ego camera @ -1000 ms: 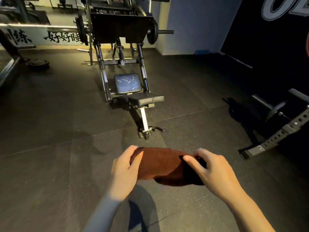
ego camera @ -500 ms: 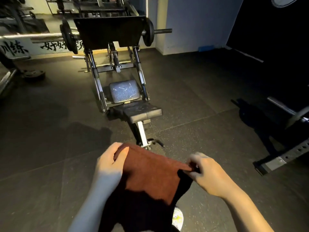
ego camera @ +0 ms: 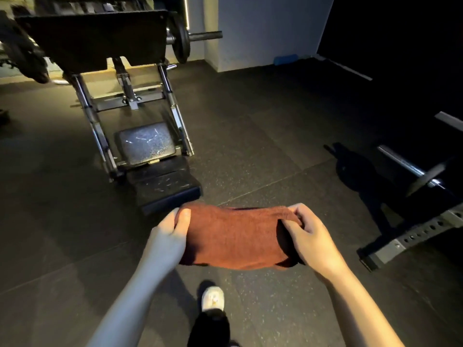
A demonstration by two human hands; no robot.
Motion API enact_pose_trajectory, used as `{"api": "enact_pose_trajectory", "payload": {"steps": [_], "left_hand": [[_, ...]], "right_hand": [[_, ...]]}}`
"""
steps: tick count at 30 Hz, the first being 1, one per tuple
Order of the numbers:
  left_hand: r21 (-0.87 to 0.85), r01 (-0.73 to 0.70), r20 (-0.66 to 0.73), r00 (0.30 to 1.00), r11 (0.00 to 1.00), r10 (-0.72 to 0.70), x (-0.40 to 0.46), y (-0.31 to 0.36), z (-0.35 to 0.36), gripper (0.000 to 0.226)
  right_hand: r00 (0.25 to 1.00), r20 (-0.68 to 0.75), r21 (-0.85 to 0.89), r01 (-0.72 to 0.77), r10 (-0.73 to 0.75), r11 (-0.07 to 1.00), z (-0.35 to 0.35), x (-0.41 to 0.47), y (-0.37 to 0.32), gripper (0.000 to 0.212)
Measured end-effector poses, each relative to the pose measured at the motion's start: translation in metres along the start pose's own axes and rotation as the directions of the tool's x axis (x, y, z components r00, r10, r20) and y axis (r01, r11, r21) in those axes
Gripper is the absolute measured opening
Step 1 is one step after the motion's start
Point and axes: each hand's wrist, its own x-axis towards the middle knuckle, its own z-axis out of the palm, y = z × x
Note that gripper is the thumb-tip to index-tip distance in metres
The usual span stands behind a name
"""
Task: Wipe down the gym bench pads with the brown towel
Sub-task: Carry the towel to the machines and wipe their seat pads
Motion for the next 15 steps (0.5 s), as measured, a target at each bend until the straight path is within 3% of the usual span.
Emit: {"api": "enact_pose_trajectory", "payload": {"steps": [2, 5, 8, 10, 12, 15], "left_hand": [[-0.048, 0.062, 0.076, 0.995, 0.997, -0.058, 0.028, 0.012, 0.020, 0.039], [-0.108, 0.171, 0.214, 0.966, 0.979, -0.145, 0.085, 0.021, 0.047, 0.103], [-0.115, 0.319, 0.233, 0.929, 0.941, -0.287, 0.144, 0.024, 0.062, 0.132], [-0.147, 0.361, 0.250, 0.915, 0.921, -0.318, 0.187, 0.028, 0.067, 0.144], [-0.170, 0.361, 0.229, 0.919, 0.917, -0.320, 0.228, 0.035, 0.070, 0.119], [-0.109, 0.274, 0.187, 0.950, 0.956, -0.251, 0.286, 0.052, 0.071, 0.064]], "right_hand": [[0.997, -0.039, -0.011, -0.068, 0.068, 0.998, -0.008, 0.032, 0.000, 0.016], [0.981, -0.044, -0.042, -0.189, 0.187, 0.981, -0.016, 0.088, -0.002, 0.016], [0.934, 0.072, -0.050, -0.348, 0.350, 0.936, -0.016, 0.151, -0.010, 0.033], [0.910, 0.156, -0.111, -0.369, 0.383, 0.923, -0.014, 0.194, -0.022, 0.036], [0.916, 0.192, -0.158, -0.325, 0.352, 0.932, -0.013, 0.235, -0.031, 0.033], [0.969, 0.108, -0.212, -0.196, 0.222, 0.957, -0.012, 0.296, -0.039, 0.020]]}}
